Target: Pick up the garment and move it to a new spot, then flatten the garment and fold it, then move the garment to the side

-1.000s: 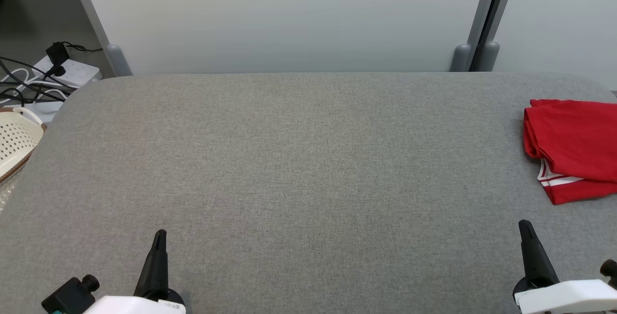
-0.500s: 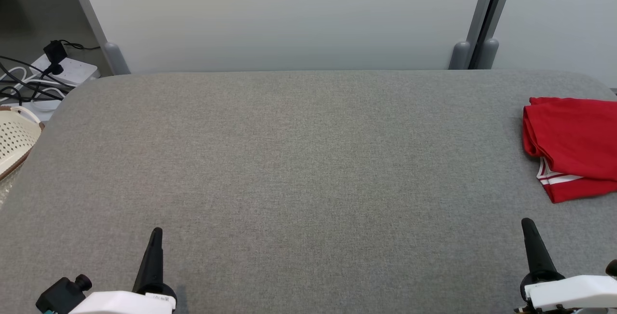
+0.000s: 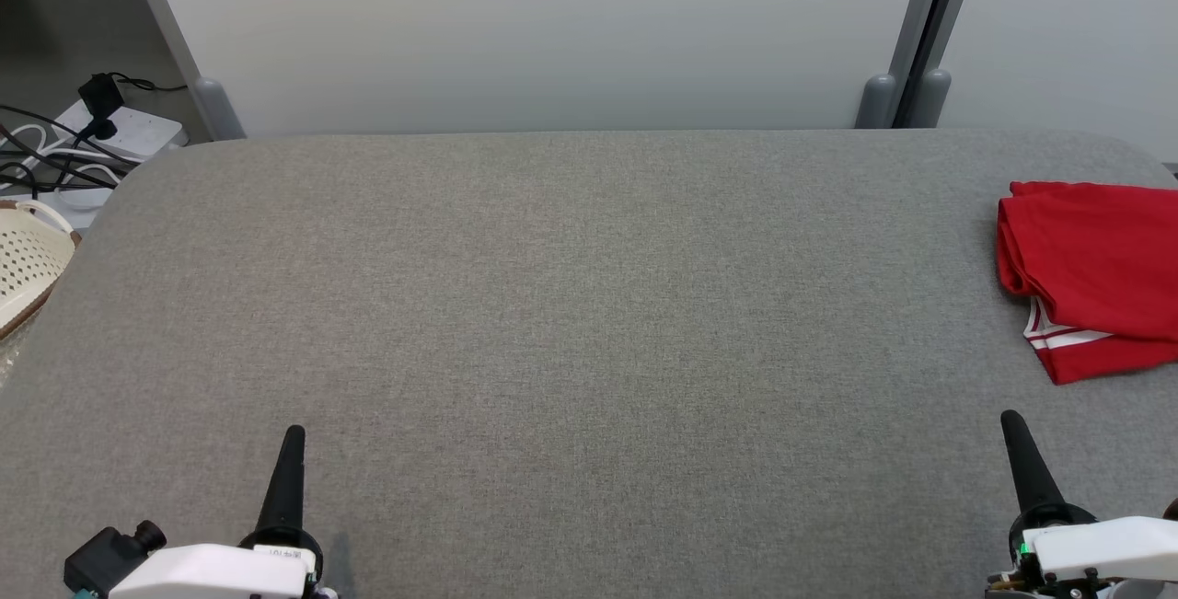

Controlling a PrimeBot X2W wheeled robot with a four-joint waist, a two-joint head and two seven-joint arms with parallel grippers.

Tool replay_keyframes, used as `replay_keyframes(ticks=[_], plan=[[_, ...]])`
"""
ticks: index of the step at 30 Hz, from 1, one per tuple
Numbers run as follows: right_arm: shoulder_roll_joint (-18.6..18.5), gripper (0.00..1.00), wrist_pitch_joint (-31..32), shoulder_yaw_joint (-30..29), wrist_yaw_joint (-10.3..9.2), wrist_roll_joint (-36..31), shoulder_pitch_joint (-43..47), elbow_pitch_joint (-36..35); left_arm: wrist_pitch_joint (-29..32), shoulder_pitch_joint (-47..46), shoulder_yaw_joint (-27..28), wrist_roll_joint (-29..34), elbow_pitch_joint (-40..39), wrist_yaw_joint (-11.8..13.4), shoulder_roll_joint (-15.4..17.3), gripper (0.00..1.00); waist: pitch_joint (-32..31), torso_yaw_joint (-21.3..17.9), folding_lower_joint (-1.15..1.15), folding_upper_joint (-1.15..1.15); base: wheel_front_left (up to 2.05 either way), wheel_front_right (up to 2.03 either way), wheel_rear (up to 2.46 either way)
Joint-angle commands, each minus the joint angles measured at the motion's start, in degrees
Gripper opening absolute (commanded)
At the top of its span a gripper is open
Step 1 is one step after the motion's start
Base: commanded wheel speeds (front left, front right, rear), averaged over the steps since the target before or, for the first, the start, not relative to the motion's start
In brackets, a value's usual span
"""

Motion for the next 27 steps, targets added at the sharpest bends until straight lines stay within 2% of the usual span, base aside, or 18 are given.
replay_keyframes(ticks=[1,27], plan=[[-0.87,0.0,0.73,0.48,0.01,1.8,-2.59,-1.0,0.38,-3.83,1.7,-1.85,-1.13,-0.61,0.78,0.0,0.03,-0.02,0.0,0.0,0.0,0.0,0.0],[-0.73,0.0,5.1,-1.45,0.01,18.26,-4.71,0.71,4.85,-6.68,3.87,-18.38,1.26,-1.64,0.84,0.0,0.64,-0.34,0.0,0.0,0.0,0.0,0.0]])
